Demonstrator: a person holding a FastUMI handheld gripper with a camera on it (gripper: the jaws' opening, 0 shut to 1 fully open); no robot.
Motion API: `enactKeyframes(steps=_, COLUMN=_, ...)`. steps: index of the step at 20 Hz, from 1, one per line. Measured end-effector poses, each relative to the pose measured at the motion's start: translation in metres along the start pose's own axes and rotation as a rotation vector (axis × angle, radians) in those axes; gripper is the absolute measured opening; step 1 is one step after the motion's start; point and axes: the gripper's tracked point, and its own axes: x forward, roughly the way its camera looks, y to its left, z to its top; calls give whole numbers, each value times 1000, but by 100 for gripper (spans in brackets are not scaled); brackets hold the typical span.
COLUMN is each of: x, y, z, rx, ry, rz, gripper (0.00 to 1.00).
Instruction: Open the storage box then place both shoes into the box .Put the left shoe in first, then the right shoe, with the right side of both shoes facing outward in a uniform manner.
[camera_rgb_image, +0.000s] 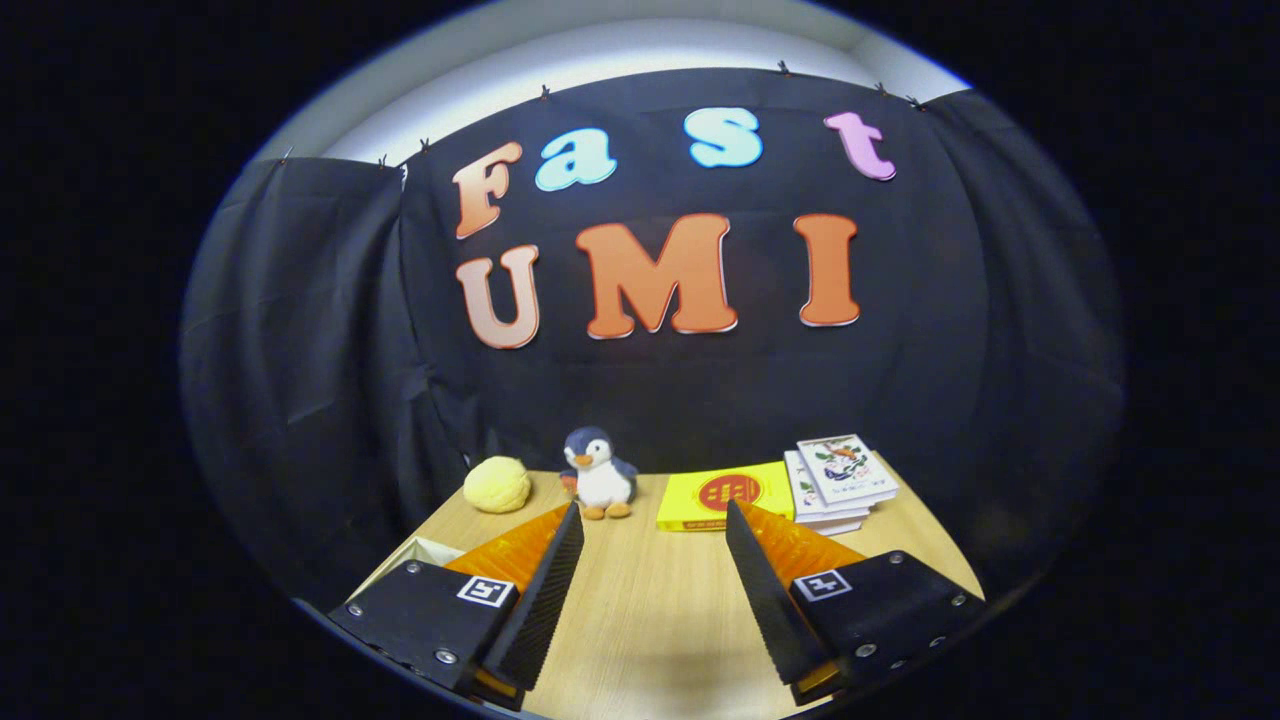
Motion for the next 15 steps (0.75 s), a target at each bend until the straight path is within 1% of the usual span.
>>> enactKeyframes(steps=3, x=-10, y=-27, z=28, rx=-33, ry=-100, rz=-31, gripper=91)
enactKeyframes(steps=5, x=-16, y=-38, z=39, rx=-34, ry=-151, rz=-40, gripper=93)
enactKeyframes(steps=11, x=-24, y=-51, z=61, rx=-9, ry=-235, rz=-19, gripper=95)
enactKeyframes(steps=15, x=-27, y=-46, z=79, rx=-53, ry=-310, rz=0, gripper=95)
